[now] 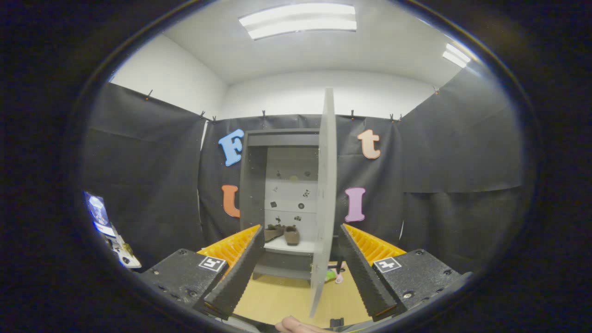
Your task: Open the shoe cabinet door, grab the shoes and put them into the shoe cabinet, then close the shoe cabinet door.
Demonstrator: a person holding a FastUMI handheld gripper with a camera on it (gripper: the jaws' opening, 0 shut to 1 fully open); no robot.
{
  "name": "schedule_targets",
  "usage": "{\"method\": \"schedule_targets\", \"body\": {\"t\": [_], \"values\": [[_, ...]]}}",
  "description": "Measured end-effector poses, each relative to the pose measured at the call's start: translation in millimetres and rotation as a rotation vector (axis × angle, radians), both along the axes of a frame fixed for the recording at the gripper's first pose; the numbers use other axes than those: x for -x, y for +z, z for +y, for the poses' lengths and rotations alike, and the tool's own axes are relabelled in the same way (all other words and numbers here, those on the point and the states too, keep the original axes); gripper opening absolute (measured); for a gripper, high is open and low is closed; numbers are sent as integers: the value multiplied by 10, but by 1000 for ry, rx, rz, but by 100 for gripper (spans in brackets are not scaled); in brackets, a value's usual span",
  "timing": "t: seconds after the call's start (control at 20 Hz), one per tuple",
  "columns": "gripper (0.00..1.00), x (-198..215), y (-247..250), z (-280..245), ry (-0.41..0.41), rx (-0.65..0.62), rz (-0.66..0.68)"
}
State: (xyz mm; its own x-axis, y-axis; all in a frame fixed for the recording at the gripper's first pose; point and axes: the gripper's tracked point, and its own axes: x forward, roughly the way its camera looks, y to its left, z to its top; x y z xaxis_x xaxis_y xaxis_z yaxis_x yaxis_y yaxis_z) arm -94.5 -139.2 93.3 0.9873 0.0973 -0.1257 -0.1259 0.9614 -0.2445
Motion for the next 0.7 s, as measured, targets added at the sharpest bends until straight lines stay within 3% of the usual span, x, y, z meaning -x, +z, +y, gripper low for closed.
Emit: {"method": "schedule_targets", "body": {"t": [0.25,0.7], "values": [[100,-78,-16,-831,-90,28,-18],[100,-1099,-706,-1883,-126,28,93]]}}
